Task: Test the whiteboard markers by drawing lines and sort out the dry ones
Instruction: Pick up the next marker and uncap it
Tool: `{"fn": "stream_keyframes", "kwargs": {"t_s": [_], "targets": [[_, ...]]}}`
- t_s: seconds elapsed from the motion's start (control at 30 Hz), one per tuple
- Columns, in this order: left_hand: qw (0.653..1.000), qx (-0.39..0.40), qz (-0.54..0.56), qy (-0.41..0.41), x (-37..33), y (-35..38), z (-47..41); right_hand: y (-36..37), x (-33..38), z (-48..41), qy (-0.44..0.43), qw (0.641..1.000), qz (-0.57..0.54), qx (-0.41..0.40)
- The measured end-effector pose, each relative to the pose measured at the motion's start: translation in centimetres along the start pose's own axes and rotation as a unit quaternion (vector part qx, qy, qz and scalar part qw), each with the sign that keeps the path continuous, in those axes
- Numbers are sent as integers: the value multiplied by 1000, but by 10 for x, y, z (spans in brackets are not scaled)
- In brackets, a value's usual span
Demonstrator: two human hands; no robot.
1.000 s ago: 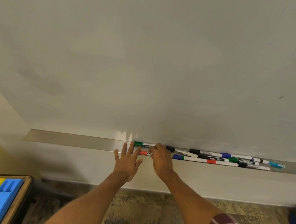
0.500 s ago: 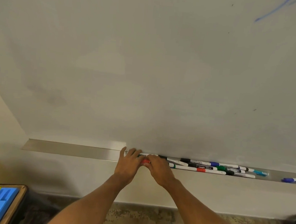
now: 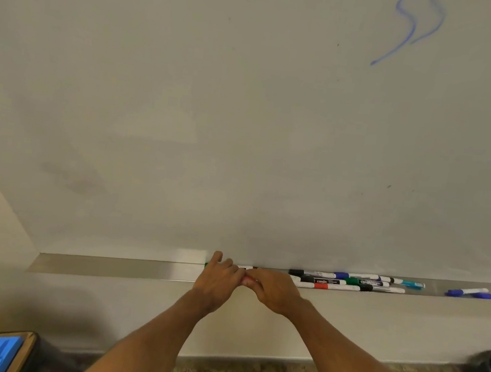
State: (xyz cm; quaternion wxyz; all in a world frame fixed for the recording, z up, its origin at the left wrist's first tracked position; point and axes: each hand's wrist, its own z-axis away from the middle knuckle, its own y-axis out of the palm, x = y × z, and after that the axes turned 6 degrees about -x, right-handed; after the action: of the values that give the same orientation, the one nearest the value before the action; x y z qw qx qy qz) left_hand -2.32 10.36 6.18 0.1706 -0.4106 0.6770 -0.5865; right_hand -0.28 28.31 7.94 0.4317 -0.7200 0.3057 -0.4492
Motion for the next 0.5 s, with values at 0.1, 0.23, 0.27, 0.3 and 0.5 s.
{"fn": "stream_keyframes", "kwargs": {"t_s": [0.1,0.23,0.27,0.3,0.5], "targets": [[1000,-20,2,19,-2,-3,-3,-7,-4,6,-18,1000,7,-13],[999,-27,6,32,-7,-3,-13,-16,-11,14,-12,1000,-15,-21],[999,-27,10,32,-9,-3,-16,-18,-12,15,1,1000,-29,-10],[999,-25,12,33,-11,-3,-18,-20,-14,16,15,999,-38,4],[999,-21,-20,25,-27,-11,-32,-32,-19,16,43,997,-42,53]]}}
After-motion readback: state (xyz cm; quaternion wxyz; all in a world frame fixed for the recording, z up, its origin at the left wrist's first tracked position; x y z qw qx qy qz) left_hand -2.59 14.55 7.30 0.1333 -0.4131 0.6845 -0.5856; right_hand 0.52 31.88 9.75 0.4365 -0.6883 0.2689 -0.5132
